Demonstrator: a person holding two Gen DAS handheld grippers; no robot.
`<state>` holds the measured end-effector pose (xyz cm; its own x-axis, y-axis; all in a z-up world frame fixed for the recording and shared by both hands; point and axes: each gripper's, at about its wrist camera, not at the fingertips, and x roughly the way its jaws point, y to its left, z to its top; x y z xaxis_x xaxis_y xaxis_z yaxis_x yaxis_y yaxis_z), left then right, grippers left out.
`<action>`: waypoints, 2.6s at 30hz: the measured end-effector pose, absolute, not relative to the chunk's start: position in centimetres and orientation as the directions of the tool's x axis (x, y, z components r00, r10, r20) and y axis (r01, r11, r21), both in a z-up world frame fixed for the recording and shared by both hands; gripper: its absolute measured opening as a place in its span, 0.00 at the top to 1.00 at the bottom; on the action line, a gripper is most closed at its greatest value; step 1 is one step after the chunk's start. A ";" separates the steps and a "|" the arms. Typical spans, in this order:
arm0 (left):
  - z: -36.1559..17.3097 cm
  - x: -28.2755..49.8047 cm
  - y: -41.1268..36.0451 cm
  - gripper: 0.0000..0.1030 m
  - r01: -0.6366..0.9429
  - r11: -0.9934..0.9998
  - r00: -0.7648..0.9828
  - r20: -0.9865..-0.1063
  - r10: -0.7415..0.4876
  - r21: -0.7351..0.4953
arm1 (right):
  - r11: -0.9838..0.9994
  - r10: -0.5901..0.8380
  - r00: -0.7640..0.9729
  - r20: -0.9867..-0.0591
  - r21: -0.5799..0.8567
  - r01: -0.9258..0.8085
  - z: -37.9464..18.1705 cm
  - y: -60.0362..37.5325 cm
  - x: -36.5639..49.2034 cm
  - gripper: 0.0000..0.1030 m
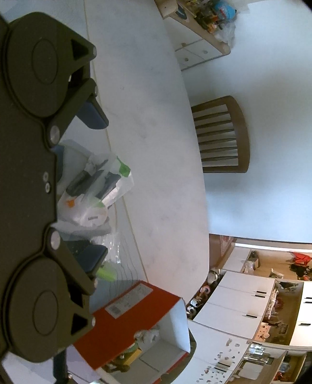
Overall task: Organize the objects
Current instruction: 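Grasp the red dragon keychain with the right gripper while the left gripper grasps the white plastic bag, then carry the keychain with the right gripper while the left gripper carries the plastic bag to the shoebox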
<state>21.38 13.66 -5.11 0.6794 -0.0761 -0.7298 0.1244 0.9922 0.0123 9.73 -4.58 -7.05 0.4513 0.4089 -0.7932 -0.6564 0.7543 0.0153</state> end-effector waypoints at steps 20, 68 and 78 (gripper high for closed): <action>-10.5 28.0 14.9 0.04 0.102 0.993 0.540 -0.836 -0.100 -0.053 | 0.795 0.286 0.487 -0.825 -0.080 -0.601 -13.0 -1.1 13.6 0.19; -11.1 25.7 14.2 0.74 0.082 0.979 0.466 -0.861 -0.202 -0.186 | 0.780 0.302 0.469 -0.830 -0.068 -0.622 -11.9 -1.6 14.5 0.41; -7.6 21.9 13.5 0.74 0.113 0.975 0.491 -0.842 -0.223 -0.192 | 0.783 0.339 0.465 -0.818 -0.029 -0.621 -7.6 -4.1 12.2 0.41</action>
